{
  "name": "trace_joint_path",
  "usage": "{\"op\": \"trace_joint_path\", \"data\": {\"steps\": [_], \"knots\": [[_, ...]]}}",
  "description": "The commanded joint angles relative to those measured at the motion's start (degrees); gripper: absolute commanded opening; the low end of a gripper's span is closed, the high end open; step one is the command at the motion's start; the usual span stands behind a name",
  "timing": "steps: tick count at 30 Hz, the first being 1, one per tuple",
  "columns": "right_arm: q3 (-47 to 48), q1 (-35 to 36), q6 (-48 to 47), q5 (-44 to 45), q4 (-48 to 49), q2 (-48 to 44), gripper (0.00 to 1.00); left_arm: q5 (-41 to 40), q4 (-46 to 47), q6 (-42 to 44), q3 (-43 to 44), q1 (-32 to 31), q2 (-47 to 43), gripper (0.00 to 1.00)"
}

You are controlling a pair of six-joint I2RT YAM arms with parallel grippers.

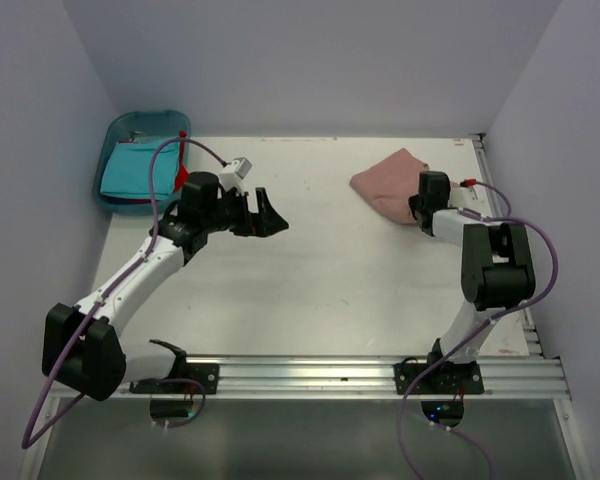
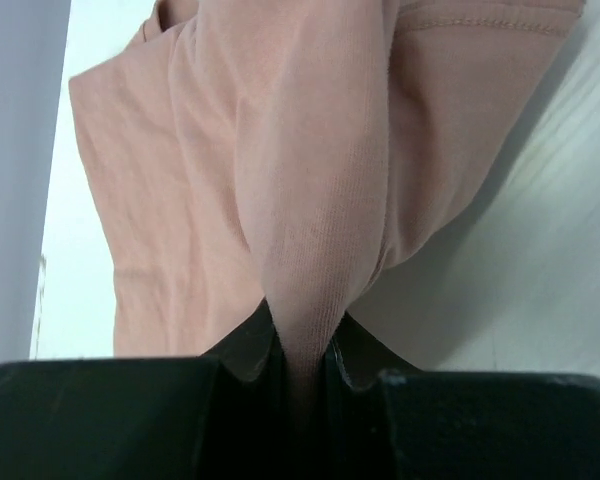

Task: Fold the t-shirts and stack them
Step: Put the neatly folded tshirt into the corner of the board with the right arm

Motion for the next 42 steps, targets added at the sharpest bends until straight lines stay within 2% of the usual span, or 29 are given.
{"op": "trace_joint_path", "data": {"steps": [1,12,17,20,27,34,42], "knots": [[5.9,-3.4,1.8,7.7,-2.9,4.2,0.0,1.3,-0.9,0.1,-0.8,0.3,-2.8,1.0],[15.4,-10.9,0.4,7.1,-5.6,12.9,0.0,-1.0,-6.8,2.0,0.9,0.3,-3.9,1.0],[22.8,-12.8,-0.6,6.6,-8.7,18.7,0.0,-1.1,-7.8,2.1,0.7,0.3,-3.3,1.0],[23.7,-14.0,-1.1,7.6,-4.5,20.3,0.0,-1.4,-8.8,2.3,0.8,0.3,-3.1,1.0],[33.2,-16.1,-2.5,7.0,-4.1,26.4,0.0,-2.0,-10.5,1.8,1.3,0.3,-3.0,1.0],[34.4,-16.8,-0.9,8.4,-0.4,28.3,0.0,-2.8,-11.6,1.6,1.4,0.3,-2.5,1.0],[42.2,-16.7,-2.8,4.0,1.6,34.4,0.0,-2.9,-11.0,1.4,1.4,0.3,-0.7,1.0]]}}
